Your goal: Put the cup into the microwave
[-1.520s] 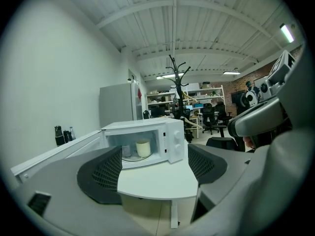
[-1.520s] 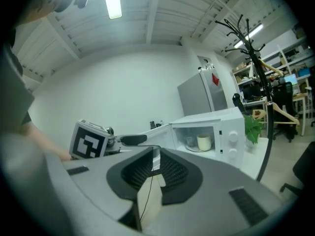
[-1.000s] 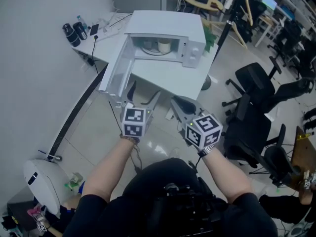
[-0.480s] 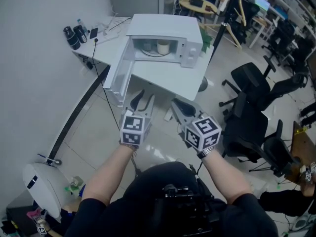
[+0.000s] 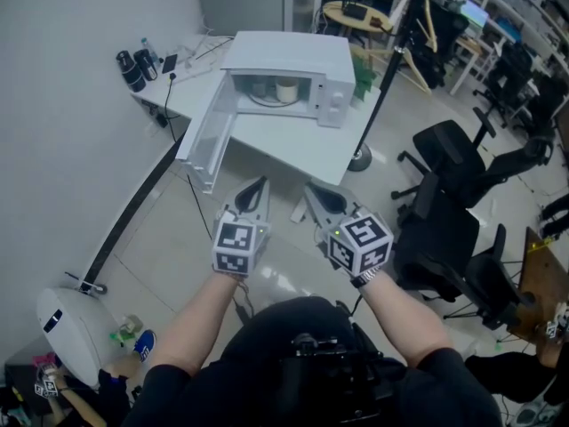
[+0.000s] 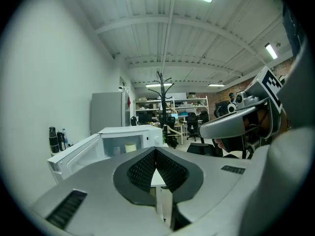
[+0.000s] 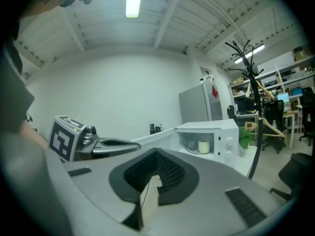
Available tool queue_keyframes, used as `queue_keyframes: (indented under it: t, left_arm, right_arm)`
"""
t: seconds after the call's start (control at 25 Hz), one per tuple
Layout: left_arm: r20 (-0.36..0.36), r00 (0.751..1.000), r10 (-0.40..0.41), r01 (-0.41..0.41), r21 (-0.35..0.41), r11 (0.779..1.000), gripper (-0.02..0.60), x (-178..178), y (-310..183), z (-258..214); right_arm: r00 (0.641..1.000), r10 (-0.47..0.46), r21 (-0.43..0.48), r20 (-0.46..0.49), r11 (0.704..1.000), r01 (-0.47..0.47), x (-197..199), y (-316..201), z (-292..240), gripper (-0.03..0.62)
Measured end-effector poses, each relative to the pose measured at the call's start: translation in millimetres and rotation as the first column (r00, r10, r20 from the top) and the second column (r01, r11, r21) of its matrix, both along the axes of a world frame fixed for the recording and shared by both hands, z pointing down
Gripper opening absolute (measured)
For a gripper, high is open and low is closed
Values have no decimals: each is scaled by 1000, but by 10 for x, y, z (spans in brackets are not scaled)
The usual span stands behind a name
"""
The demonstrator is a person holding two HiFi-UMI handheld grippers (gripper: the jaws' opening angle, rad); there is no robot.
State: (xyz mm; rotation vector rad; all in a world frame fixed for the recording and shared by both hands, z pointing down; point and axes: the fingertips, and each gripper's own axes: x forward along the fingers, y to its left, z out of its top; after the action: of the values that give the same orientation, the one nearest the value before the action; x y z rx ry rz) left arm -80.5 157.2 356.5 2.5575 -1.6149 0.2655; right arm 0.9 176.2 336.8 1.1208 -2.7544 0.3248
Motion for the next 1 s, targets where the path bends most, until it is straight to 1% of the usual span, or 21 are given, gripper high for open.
queue_keyframes:
  t: [0.2,0.48,1.0]
  left_arm:
    - [0,1000,-7,7,-3,1000,2,135,41,5]
    - [12,1000,-19,19,-1,1000,2,223,76,-19]
    - [26,999,-19,19,-5,1000,2,285,68,-15]
  right_arm:
    - [1000,-27,2,-1,1000,27,93,37,20,20]
    - [998,-55,8,6,998,55,153,81,4,20]
    - [998,-62,7,6,998,62,202,69,-10,20]
